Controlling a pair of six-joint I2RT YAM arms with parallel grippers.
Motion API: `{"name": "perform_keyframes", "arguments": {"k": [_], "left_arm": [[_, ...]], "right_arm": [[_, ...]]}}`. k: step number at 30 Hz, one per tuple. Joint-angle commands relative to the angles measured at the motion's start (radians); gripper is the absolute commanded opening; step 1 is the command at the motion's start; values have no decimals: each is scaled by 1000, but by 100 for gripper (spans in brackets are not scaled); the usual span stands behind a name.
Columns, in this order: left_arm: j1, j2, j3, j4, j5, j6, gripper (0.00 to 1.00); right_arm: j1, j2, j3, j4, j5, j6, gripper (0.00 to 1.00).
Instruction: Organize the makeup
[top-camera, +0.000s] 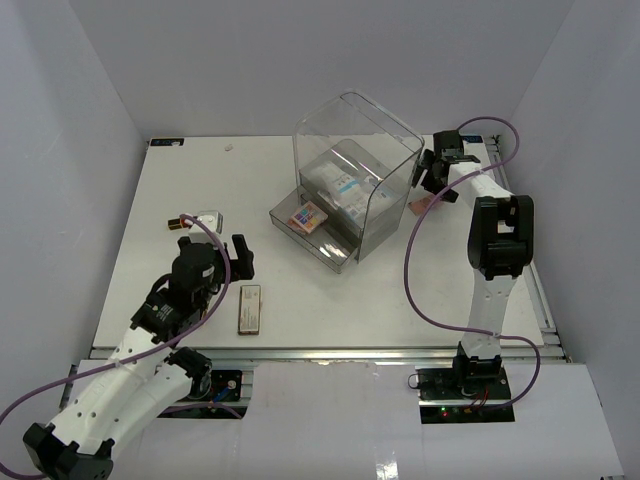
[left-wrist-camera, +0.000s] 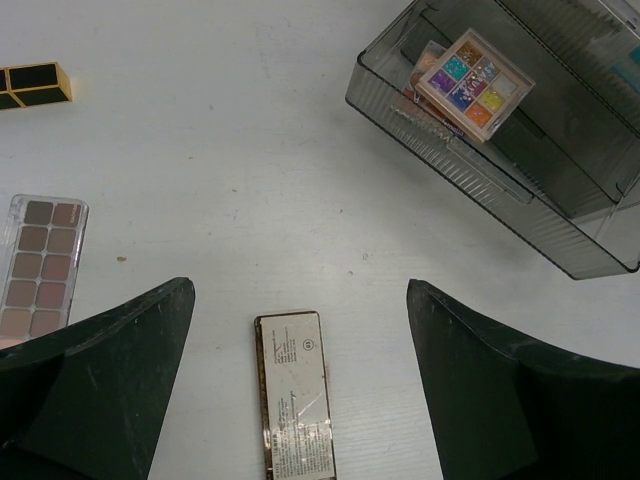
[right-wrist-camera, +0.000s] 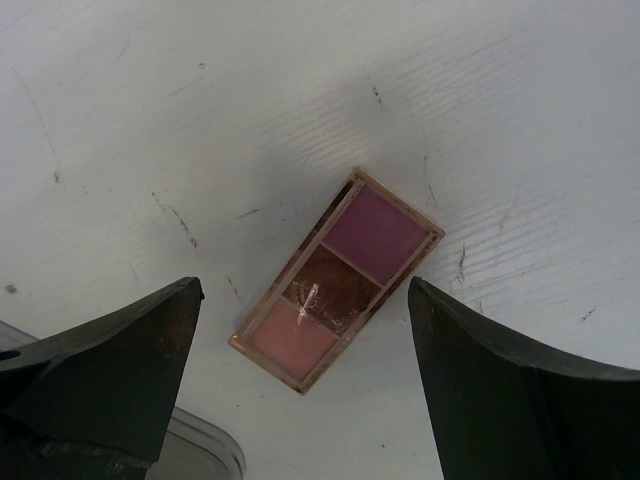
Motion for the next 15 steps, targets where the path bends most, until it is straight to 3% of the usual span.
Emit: {"name": "perform_keyframes", "arguments": {"k": [1,15], "left_arm": [[13,-2,1,9,5,7,98],[30,5,0,14,21,7,98]], "right_arm": [[-4,25,-5,0,36,42,90],[-4,92,-16,-8,40,52,92]]}}
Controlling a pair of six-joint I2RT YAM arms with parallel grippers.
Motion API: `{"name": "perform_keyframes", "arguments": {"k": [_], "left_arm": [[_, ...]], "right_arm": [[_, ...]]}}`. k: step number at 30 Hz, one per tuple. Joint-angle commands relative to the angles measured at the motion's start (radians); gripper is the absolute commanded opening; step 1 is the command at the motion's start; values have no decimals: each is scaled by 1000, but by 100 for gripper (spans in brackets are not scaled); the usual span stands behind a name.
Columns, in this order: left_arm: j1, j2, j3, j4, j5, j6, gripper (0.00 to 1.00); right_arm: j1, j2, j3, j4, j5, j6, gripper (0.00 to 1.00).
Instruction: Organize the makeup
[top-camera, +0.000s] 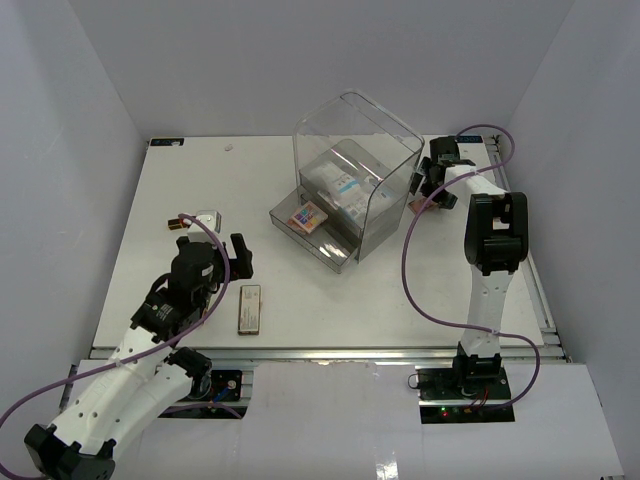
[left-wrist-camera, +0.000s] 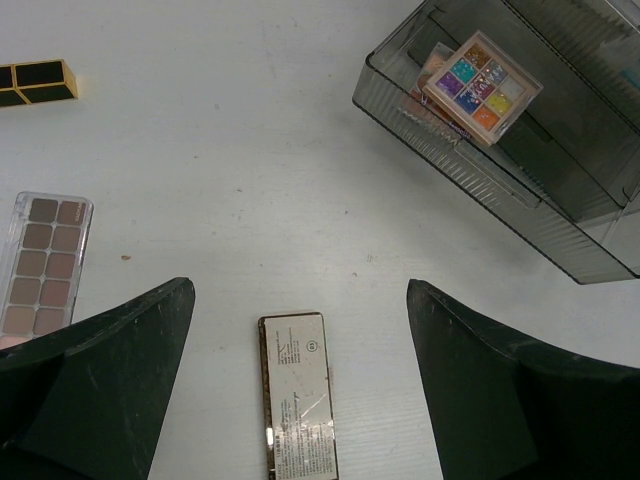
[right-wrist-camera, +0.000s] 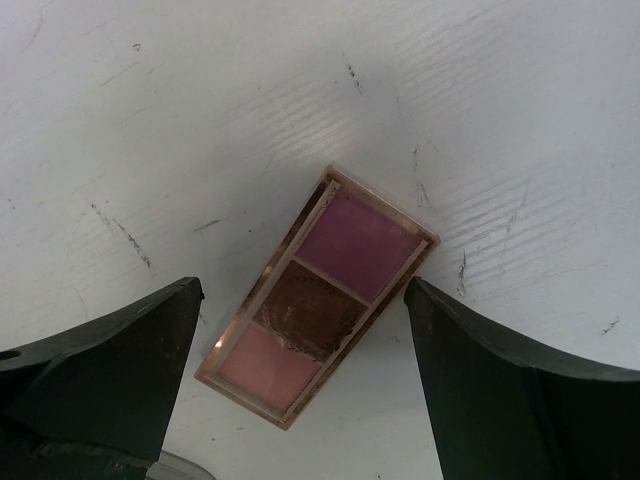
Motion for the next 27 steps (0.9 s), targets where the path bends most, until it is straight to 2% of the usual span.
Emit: {"name": "perform_keyframes", "arguments": {"k": [1,5,9,20,27], "left_arm": [[11,2,0,14,14,7,98],[14,0,0,15,18,7,98],[17,-4,0,16,21,6,98],[18,-23,-1,16,21,7,98],[20,-35,-2,17,22,5,98]], "right_arm": [[-3,29,-18,-10,18,26,93],[-3,20,-35,-5,36,9,95],[-3,3,-65,17,25,-13,82],[-4,-52,-137,59,13,-67,61],[-24,-195,-240,120,-39,-130,39]]}}
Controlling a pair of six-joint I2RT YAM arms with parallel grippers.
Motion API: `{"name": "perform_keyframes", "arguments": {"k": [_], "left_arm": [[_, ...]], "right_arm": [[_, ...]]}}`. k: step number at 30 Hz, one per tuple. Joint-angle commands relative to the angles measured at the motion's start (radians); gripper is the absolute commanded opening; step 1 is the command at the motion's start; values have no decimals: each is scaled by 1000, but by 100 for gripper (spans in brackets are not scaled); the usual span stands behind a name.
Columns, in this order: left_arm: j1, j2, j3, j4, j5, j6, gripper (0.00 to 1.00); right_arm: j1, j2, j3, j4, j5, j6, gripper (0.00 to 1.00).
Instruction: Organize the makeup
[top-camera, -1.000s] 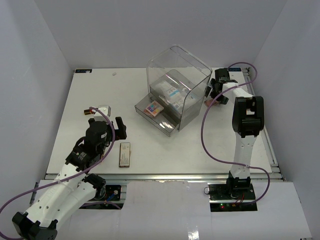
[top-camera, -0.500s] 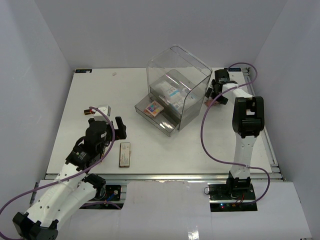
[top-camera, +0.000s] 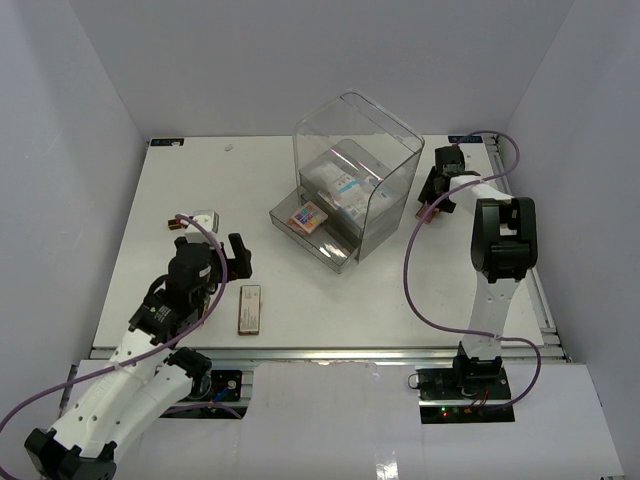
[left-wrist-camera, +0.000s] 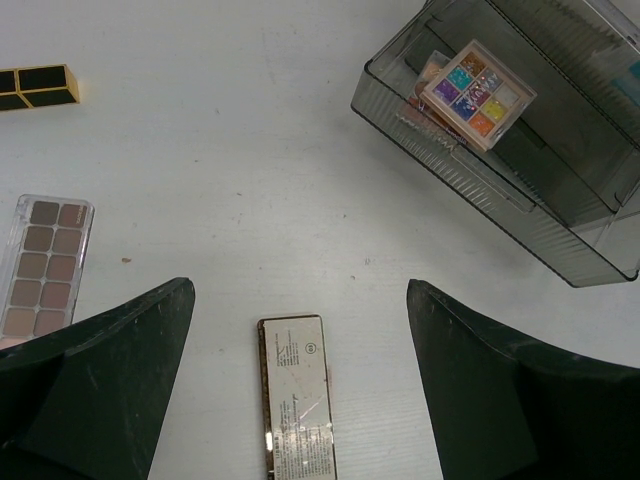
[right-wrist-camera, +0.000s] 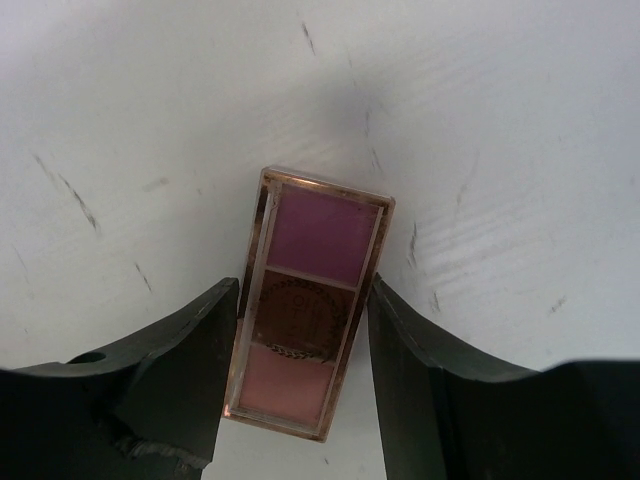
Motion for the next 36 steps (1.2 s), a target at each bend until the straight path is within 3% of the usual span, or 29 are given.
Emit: {"name": "perform_keyframes", "arguments": {"k": [1,5,16,23,29,33,36], "left_arm": [[7,-20,-2,17,11,4,98],[7,-22,-1,22,19,5,98],[9,-50,-4,26,20,4,98],[9,-48,-4,26,22,4,98],[10,-56,-6,29,17,3,98],[10,-60,-6,28,16,3,98],[10,-60,-6,28,12,3,98]], "right_arm": [[-16,-126,-95,9,-69,-69,35],[-21,-246,-185,30,-148,-127,25],[-54,-707,-509,39,-404,-395,13],[-61,-958,-614,-100,-653,-791,14],[-57,-1095,-588,-358,-968,-1111,18],[44,-1087,-540,-443,-1046,-1229,16],[228,-1092,-498,-435,-1019,-1244,16]]}}
